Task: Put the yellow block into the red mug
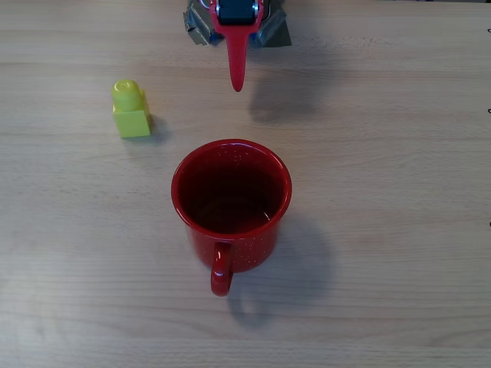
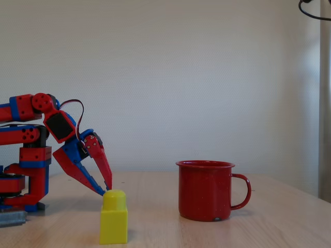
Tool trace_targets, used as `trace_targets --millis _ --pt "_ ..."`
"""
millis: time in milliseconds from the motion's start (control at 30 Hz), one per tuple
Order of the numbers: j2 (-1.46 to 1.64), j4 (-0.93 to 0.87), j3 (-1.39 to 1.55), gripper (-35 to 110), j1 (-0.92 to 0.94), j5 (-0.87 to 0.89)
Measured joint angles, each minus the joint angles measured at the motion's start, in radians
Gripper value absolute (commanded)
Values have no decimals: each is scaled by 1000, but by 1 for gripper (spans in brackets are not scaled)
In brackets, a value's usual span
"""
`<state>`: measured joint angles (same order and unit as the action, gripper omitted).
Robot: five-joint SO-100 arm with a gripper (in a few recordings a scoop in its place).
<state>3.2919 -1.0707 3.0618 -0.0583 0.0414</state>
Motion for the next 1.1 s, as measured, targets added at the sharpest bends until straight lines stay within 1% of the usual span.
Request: trace_targets --millis 700,1100 --pt "0 -6 0 0 0 0" --pt "0 -6 -2 0 0 35"
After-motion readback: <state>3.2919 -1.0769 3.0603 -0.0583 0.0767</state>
